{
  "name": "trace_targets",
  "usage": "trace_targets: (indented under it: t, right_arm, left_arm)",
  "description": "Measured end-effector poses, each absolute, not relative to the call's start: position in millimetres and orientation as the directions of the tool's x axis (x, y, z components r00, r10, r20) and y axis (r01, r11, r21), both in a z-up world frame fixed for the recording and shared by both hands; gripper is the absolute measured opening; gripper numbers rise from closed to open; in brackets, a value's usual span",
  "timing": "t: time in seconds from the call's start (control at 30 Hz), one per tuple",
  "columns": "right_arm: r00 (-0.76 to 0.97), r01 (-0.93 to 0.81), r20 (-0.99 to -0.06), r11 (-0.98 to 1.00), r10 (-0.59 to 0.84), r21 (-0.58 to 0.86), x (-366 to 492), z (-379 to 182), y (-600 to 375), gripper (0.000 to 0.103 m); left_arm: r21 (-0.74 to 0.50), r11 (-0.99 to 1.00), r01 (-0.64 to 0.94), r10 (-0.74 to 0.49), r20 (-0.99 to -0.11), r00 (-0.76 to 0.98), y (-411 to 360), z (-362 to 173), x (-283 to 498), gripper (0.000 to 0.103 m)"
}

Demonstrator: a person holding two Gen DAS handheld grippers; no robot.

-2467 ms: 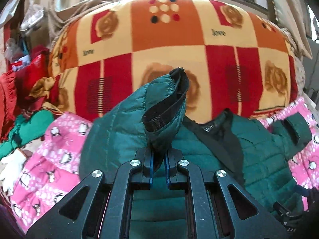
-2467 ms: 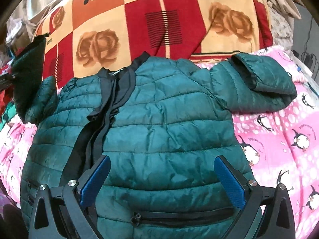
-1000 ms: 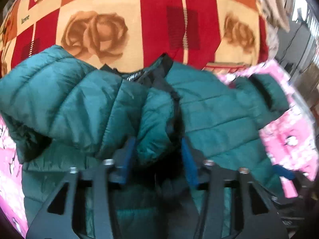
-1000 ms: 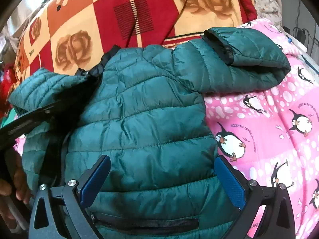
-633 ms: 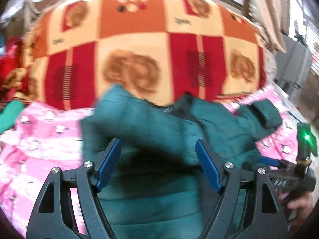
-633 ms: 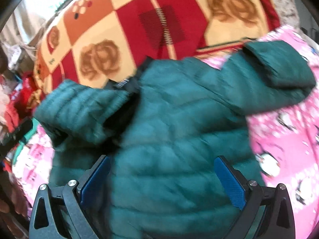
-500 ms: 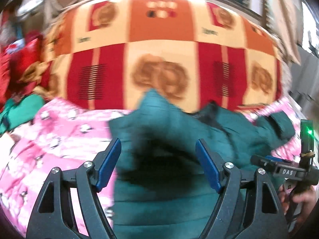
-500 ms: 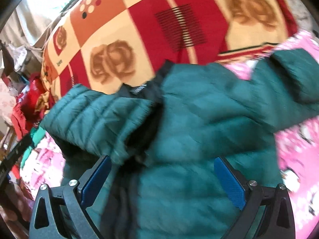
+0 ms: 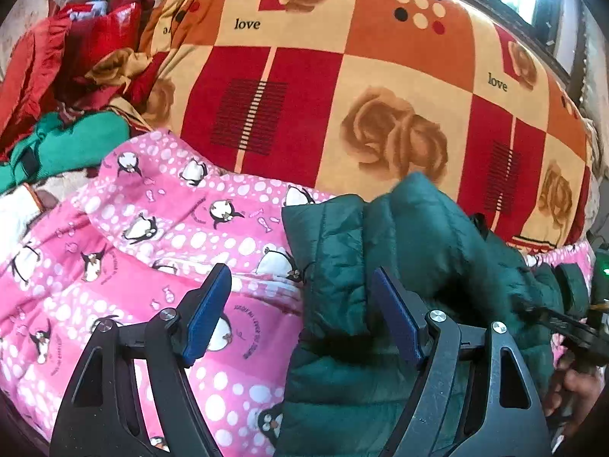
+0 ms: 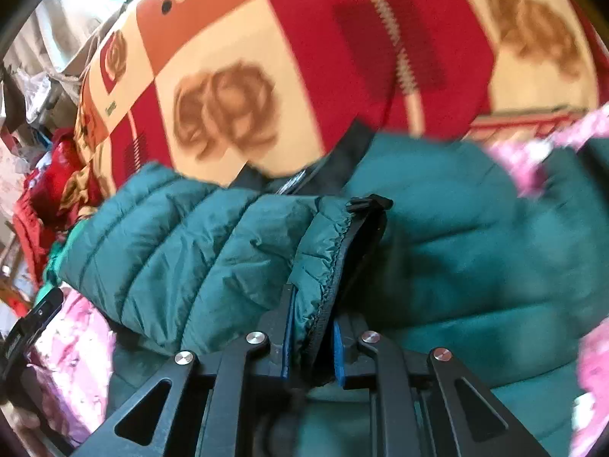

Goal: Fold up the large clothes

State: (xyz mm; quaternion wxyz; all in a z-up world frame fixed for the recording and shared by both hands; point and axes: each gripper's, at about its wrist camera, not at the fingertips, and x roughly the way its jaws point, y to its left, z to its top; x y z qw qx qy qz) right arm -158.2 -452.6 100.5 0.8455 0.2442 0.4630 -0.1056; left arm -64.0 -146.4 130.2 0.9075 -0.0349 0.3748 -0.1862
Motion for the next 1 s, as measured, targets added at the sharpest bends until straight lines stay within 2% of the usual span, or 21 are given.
trace_targets:
  t: [0.23, 0.37, 0.43, 0.47, 0.53, 0.6, 0.67, 0.8, 0.87, 1.0]
  right_arm:
    - [0.465, 0.507, -0.86, 0.859, -0.211, 0.063, -163, 94, -501, 0.015]
    - [0.393, 0.525, -0.9, 0.85, -0.189, 0.051, -157, 60, -517, 0.015]
    - [0.4, 0.513, -0.9, 0.856, -0.174, 0.063, -160, 61, -517, 0.016]
    - [0.41, 0.507, -0.897, 0.859, -0.165, 0.074, -162, 66, -517, 0.019]
    - [0.452, 0.505, -0.882, 0.853, -0.132, 0.131, -174, 80, -517, 0.048]
    - [0.507, 0.496, -0.854, 0.849, -0.113, 0.182, -183, 98, -512, 0.062]
    - [0.55, 0.458, -0.829, 0.867, -0.101, 0.198, -180, 113, -498, 0.065]
    - [0.582, 0.359, -0.813, 0.891, 0.019, 0.278, -162, 116, -474, 0.065]
    - [0.554, 0.343, -0.831, 0.894, 0.057, 0.29, -150, 102, -467, 0.065]
    - [0.472, 0.38, -0.881, 0.901, 0.005, 0.208, -133, 58, -466, 0.065]
  left_arm:
    - [-0.211, 0.923, 0.322, -0.372, -0.708, 0.6, -182, 105, -52, 0.078]
    - [-0.17, 0.931, 0.323, -0.333, -0.758, 0.56, -206, 83, -45, 0.078]
    - [-0.143, 0.937, 0.319, -0.308, -0.771, 0.558, -211, 78, -44, 0.078]
    - [-0.138, 0.938, 0.318, -0.305, -0.767, 0.564, -212, 79, -45, 0.078]
    - [-0.138, 0.937, 0.32, -0.31, -0.748, 0.587, -212, 84, -48, 0.078]
    - [-0.137, 0.936, 0.324, -0.315, -0.736, 0.599, -214, 89, -47, 0.078]
    - [-0.128, 0.936, 0.327, -0.313, -0.724, 0.615, -217, 94, -46, 0.078]
    - [-0.105, 0.939, 0.328, -0.297, -0.726, 0.62, -230, 90, -41, 0.078]
    - [-0.094, 0.941, 0.326, -0.287, -0.732, 0.618, -234, 83, -40, 0.078]
    - [-0.065, 0.943, 0.325, -0.263, -0.744, 0.614, -239, 69, -38, 0.078]
